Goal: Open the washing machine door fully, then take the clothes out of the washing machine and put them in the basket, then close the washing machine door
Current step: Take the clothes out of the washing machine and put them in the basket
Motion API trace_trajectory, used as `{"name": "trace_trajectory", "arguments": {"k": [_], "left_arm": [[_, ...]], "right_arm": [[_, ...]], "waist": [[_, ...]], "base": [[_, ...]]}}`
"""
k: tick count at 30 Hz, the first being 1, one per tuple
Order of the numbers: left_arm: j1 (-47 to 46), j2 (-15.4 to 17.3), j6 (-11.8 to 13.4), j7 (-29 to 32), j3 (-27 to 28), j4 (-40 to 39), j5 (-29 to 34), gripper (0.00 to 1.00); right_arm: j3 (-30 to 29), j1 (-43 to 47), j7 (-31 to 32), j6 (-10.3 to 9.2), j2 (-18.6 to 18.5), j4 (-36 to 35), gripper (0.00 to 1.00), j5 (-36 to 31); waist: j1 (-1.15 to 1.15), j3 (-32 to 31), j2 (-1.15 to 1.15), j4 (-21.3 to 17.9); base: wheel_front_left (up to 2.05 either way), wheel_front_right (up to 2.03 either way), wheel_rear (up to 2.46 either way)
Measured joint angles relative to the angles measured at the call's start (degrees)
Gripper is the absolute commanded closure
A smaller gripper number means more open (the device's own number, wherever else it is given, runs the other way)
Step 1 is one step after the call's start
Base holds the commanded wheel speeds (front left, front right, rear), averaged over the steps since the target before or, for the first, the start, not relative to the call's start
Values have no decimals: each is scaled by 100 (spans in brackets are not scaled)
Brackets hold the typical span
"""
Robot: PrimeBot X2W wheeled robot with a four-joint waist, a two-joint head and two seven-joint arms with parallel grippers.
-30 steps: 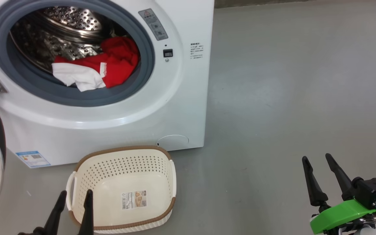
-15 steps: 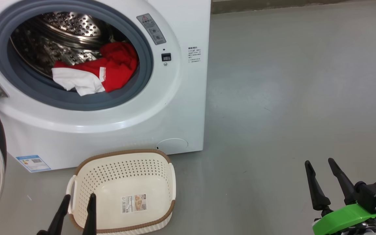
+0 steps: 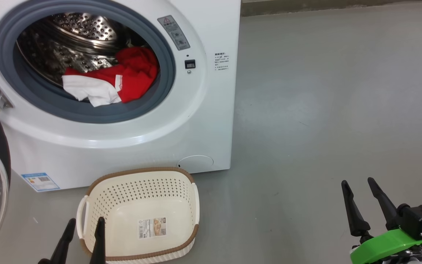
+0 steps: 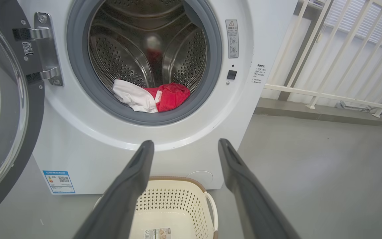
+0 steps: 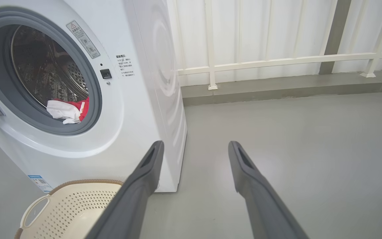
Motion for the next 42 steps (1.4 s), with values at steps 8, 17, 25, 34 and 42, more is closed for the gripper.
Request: {"name": "trace_trajectory", "arguments": {"k": [8,17,25,34,42], "left_arm": [[-1,-3,0,0,32,-2,-1,0],[-8,-1,0,0,21,-1,-8,0],[-38,4,0,0,26,30,-9,0],[-252,-43,0,0,145,233,345,0],[-265,-71,0,0,140,264,345,0]], "right_arm": [[24,0,0,0,-1,-2,0,-8],[31,-1,0,0,-2,-7,0,-57],[57,-3,0,0,1,-13,0,-57],[74,-13,0,0,5,-19,0,-99],[81,-16,0,0,5,-18,0,-99]], "waist": [[0,22,0,13],[0,95,0,40],[0,156,0,53],[0,206,0,77],[0,217,0,88]], "base": [[2,-7,5],[72,-119,47],[106,-147,40],[50,-50,0],[0,0,0]]}}
